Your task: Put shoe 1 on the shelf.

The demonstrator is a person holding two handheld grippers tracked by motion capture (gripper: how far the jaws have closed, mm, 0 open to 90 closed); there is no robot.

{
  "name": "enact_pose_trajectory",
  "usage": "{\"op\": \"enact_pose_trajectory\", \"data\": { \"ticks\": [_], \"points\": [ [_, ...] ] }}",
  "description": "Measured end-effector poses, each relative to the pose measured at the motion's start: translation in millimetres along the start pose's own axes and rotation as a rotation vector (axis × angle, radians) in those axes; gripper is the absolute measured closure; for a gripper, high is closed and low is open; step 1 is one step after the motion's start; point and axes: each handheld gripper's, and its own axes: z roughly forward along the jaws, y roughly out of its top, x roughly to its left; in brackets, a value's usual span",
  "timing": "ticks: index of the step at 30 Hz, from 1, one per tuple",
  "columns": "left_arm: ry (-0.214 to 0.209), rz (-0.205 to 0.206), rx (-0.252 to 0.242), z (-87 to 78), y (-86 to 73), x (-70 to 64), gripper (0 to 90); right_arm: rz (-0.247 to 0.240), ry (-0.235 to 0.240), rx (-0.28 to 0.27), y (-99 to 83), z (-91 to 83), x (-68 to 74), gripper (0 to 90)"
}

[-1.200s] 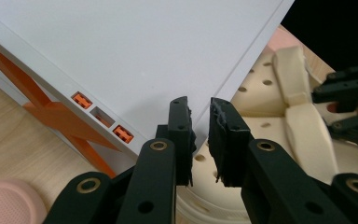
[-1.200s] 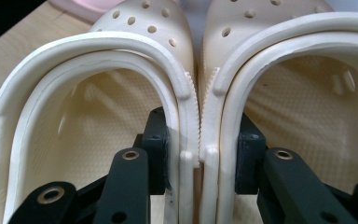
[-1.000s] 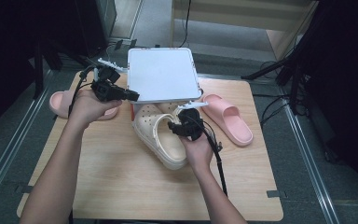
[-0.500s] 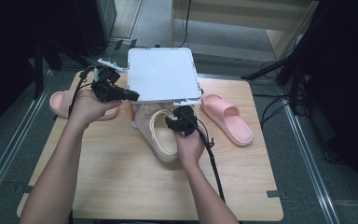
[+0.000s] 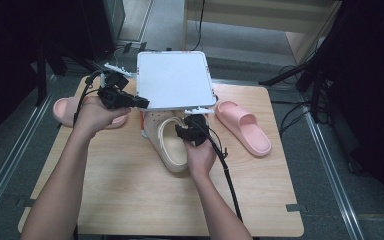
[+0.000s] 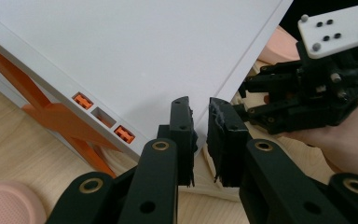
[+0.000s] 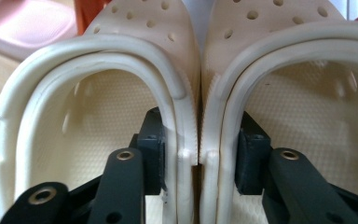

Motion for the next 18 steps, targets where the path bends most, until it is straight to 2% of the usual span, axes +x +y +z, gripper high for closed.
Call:
{"op": "enact_pose_trajectory", "data": {
  "ticks": [2,6,9,12,16,18],
  "points": [
    [0.001,-0.001,0.0,-0.1,-0.1,-0.1,79.9,-0.008,0.0,-0.01,-0.7,-3.2,2.5,57.3],
    [0.0,-0.005,-0.003,0.1,-0.3,0.0,79.9,0.004,0.028,-0.029,-0.7,-13.9,0.6,53.8],
    [0.0,-0.005,-0.003,-0.1,-0.5,0.0,80.0,-0.021,0.025,-0.033,-0.4,-25.1,-0.2,54.9],
    [-0.002,-0.008,-0.005,-0.2,-0.9,0.9,80.4,-0.07,0.031,-0.028,-4.2,-38.5,-0.3,64.3],
    [0.002,-0.012,-0.004,-0.3,-0.8,0.7,80.7,-0.092,0.068,-0.007,-11.1,-51.1,-0.1,76.5],
    [0.006,-0.012,-0.004,0.0,-0.6,-0.1,80.9,-0.091,0.105,-0.009,-16.5,-59.5,-0.2,82.7]
  ]
}}
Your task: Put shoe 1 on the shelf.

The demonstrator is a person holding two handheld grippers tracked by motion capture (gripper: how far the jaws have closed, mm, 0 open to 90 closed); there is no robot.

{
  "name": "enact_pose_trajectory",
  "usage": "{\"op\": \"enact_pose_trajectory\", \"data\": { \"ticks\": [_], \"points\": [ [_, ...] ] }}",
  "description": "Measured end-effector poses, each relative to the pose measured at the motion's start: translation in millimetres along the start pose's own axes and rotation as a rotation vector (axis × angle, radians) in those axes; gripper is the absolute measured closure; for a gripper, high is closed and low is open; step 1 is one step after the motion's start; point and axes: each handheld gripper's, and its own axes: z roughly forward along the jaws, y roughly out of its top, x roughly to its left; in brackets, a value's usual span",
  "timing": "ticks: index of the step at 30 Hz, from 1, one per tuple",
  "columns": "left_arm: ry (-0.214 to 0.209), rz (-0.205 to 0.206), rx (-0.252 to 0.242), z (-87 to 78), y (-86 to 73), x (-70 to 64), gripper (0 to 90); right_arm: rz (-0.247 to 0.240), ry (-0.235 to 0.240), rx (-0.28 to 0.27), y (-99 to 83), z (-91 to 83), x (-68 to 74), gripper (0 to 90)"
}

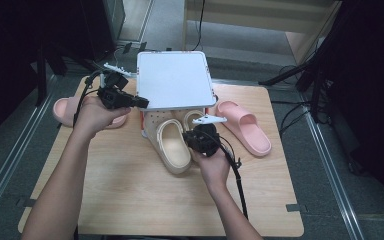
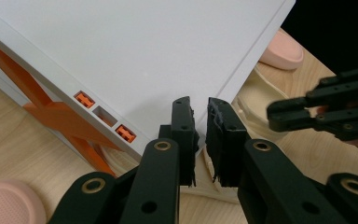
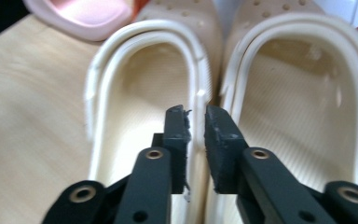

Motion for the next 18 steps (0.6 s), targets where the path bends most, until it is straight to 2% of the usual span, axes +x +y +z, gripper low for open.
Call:
{"op": "enact_pose_trajectory", "data": {
  "ticks": [4,6,9,12,18],
  "points": [
    [0.006,0.002,0.001,0.0,0.1,-0.8,81.0,0.006,0.059,0.006,-10.5,-13.2,3.3,90.0],
    [0.003,0.003,0.002,0.1,0.0,-0.5,81.0,0.009,0.079,0.012,-16.0,-18.5,5.6,90.0],
    [0.004,0.004,0.001,0.0,-0.1,-0.5,81.2,-0.021,0.103,0.021,-26.1,-25.2,11.2,90.0],
    [0.003,0.005,-0.001,0.5,0.0,-0.6,81.4,-0.075,0.12,0.051,-39.2,-28.5,20.4,90.0],
    [0.006,0.009,-0.001,0.3,-0.2,-0.9,81.5,-0.1,0.145,0.093,-63.9,-28.2,29.6,90.0]
  ]
}}
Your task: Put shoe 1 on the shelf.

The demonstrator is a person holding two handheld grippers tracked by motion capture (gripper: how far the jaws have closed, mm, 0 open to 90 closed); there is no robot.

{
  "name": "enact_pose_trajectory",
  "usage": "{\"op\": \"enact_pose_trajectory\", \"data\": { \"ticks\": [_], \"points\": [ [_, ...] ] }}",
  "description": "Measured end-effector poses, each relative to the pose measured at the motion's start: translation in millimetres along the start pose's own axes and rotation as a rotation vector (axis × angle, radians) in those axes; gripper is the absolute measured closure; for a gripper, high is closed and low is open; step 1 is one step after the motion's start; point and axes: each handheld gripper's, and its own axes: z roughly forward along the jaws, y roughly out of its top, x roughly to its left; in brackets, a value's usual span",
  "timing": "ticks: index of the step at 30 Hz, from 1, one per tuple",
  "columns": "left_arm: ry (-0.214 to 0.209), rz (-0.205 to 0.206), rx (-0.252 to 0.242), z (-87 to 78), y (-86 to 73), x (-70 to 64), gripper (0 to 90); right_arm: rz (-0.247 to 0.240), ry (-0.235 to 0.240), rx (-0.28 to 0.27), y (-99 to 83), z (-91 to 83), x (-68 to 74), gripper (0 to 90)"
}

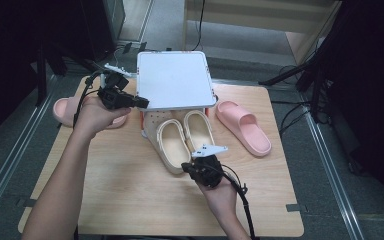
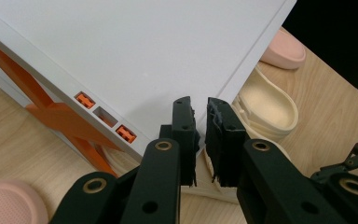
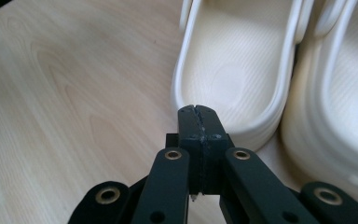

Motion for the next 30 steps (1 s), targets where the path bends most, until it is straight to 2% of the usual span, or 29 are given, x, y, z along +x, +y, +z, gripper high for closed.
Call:
{"op": "enact_pose_trajectory", "data": {
  "ticks": [3,8,14,17,20,26,30],
  "points": [
    [0.005,0.003,0.0,0.1,0.0,-0.7,81.8,0.006,0.009,0.013,-8.8,1.9,0.9,90.0],
    [0.003,-0.01,0.001,0.4,0.2,-0.6,82.8,-0.011,0.002,0.028,-18.0,8.2,0.1,90.0],
    [0.001,-0.012,0.0,0.6,0.1,-0.7,82.8,0.02,-0.005,0.03,-17.1,19.7,-7.1,90.0],
    [-0.002,-0.011,0.0,1.2,0.2,-0.9,83.0,0.032,-0.017,0.024,-13.8,24.0,-6.2,90.0],
    [0.002,-0.017,0.001,0.7,0.2,-0.6,83.1,0.029,-0.015,0.01,-6.2,28.9,-1.7,90.0],
    [-0.003,-0.019,-0.002,0.7,-0.2,-0.1,83.1,-0.006,-0.051,-0.013,18.4,40.5,5.1,90.0],
    [-0.002,-0.023,-0.003,0.0,-0.5,0.8,83.1,-0.008,-0.077,0.012,35.6,56.7,5.0,90.0]
  ]
}}
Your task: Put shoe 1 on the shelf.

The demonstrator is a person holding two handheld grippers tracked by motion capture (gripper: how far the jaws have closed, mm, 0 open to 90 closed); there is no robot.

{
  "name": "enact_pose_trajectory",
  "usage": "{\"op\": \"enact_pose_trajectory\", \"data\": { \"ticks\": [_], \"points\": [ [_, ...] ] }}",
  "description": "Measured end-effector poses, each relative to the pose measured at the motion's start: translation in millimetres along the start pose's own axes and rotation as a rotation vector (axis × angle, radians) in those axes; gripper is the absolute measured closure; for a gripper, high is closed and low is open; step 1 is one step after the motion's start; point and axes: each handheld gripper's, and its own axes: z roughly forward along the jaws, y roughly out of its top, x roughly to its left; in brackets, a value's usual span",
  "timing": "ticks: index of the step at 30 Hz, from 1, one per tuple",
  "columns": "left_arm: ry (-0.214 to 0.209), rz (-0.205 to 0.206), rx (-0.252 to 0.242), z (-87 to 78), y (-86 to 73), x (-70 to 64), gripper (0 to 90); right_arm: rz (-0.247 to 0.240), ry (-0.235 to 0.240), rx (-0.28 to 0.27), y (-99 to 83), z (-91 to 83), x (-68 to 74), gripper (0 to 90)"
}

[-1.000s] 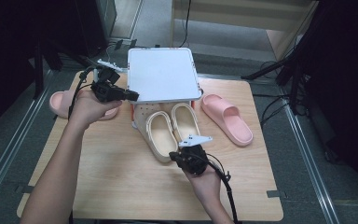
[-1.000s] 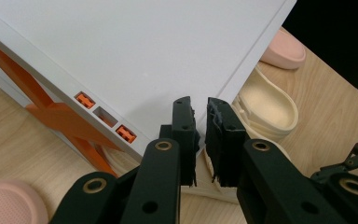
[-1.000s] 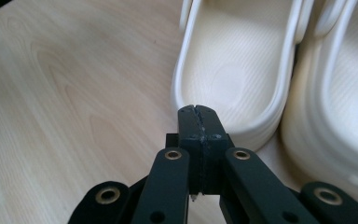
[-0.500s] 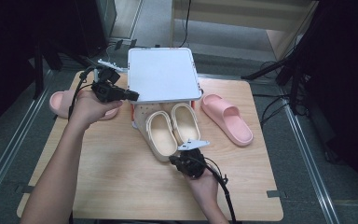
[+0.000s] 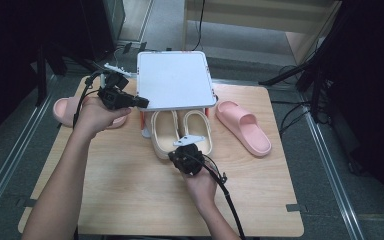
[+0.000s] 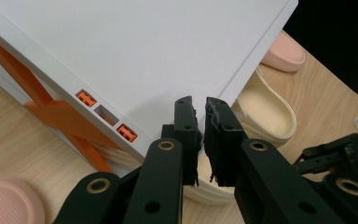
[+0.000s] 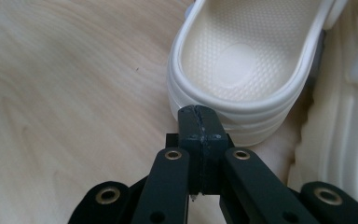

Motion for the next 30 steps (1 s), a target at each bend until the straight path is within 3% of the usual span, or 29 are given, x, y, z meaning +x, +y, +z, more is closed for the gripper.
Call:
{"op": "enact_pose_trajectory", "data": {
  "ticks": [5,6,11,14,21,28,30],
  "points": [
    [0.0,-0.001,0.001,-0.1,0.1,0.3,83.1,0.043,0.001,-0.013,14.7,13.8,-2.4,90.0],
    [-0.001,-0.001,0.001,-0.1,0.1,0.3,83.1,0.054,0.021,-0.02,18.0,16.7,-3.5,90.0],
    [0.0,-0.001,0.001,-0.1,0.0,0.2,83.2,0.048,-0.033,-0.02,31.2,30.7,-1.5,90.0],
    [0.0,0.0,0.001,-0.3,0.0,0.4,83.2,0.064,-0.027,-0.04,37.7,37.1,-2.6,89.4],
    [-0.003,-0.004,-0.01,-0.1,-1.4,0.7,83.2,0.047,-0.064,-0.066,46.1,49.8,-6.3,90.0],
    [-0.002,-0.005,-0.011,-0.4,-1.7,1.0,83.2,0.084,-0.044,-0.062,50.2,53.8,-9.8,90.0],
    [-0.003,-0.006,-0.011,-0.4,-1.7,1.1,83.2,0.091,-0.005,-0.054,48.8,50.5,-10.5,90.0]
  ]
}}
